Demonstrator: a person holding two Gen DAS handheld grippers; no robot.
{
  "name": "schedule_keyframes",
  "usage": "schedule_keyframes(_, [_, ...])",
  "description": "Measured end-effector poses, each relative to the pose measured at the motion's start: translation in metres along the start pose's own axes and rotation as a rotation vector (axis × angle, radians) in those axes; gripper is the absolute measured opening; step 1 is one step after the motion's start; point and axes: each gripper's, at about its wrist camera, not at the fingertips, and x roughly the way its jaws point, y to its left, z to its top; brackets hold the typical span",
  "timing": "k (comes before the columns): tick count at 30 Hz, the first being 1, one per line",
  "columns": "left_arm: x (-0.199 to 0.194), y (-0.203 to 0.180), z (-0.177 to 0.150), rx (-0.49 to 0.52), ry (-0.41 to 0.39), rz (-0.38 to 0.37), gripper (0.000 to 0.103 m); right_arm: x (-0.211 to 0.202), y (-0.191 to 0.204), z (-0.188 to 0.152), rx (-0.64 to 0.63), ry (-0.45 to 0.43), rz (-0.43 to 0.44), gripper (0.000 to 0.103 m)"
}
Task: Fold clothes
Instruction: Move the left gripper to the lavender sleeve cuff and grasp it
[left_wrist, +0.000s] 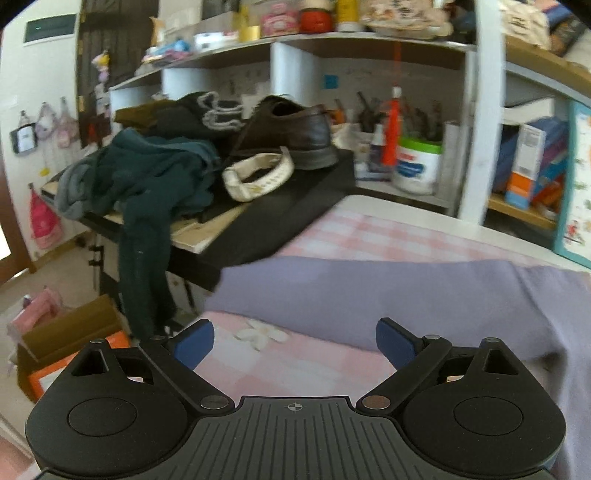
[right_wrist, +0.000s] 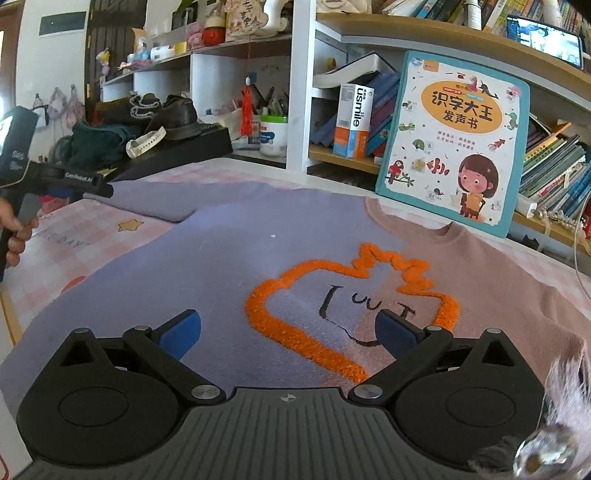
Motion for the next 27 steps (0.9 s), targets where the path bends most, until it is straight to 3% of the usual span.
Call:
schedule_keyframes(5, [0.024,0.017,0.010,-0.050,0.041,0.025,0.094,0.000,-0.001,0.000,0.007,-0.001,0.001,0.101])
schedule_keyframes(13, [0.050,0.038,0.022,-0.127,0.101,0.029,0.046,-0.001,-0.002,0.000,0.013,-0.005,-0.003,0.101])
schedule_keyframes(14, [0.047,0.039,0.023,-0.142,0.095,0.007,0.033,-0.001,-0.002,0.000,0.013,-0.005,-0.004,0.101])
schedule_keyframes(18, [0.037,0.037,0.026,-0.202,0.076,-0.127,0.032,0.000,-0.003,0.000,0.016,-0.001,0.000,0.101])
schedule_keyframes(21, [0.040,0.035,0.027,-0.210,0.084,-0.130,0.032,0.000,-0.002,0.000,0.014,0.002,0.004,0.101])
schedule_keyframes(27, [0.054,0.049,0.025,-0.334,0.122,-0.175,0.032,0.000,-0.002,0.000,0.017,0.002,0.001,0.101])
